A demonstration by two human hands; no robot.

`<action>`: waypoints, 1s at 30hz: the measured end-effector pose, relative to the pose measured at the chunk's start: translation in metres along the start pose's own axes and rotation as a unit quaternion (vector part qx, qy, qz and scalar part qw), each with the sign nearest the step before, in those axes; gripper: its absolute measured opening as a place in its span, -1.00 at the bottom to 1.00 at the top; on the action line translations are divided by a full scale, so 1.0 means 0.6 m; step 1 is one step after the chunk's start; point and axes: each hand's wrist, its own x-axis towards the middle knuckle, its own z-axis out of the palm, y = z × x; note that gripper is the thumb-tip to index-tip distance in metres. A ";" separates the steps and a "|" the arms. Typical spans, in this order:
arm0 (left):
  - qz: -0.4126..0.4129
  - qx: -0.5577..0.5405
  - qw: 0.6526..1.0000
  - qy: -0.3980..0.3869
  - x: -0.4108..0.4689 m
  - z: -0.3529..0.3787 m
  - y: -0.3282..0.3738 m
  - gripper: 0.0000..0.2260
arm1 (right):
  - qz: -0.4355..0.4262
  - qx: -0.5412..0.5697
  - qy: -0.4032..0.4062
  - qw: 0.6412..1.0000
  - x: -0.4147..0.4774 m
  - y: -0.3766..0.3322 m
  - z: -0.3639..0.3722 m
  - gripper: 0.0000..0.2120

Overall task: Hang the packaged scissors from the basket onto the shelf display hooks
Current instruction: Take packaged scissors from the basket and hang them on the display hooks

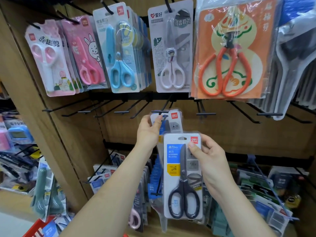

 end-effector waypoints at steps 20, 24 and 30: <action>0.031 -0.054 0.998 -0.003 -0.142 -0.050 0.025 -0.91 | -0.070 -0.015 -0.041 0.997 0.001 -0.011 0.047 -0.61; 0.026 -0.053 0.998 0.032 -0.129 -0.042 0.017 -0.92 | -0.084 -0.076 -0.057 0.992 0.003 -0.004 0.046 -0.64; 0.005 -0.066 0.998 0.013 -0.113 -0.037 0.020 -0.92 | -0.045 -0.139 -0.090 0.985 -0.001 0.001 0.027 -0.44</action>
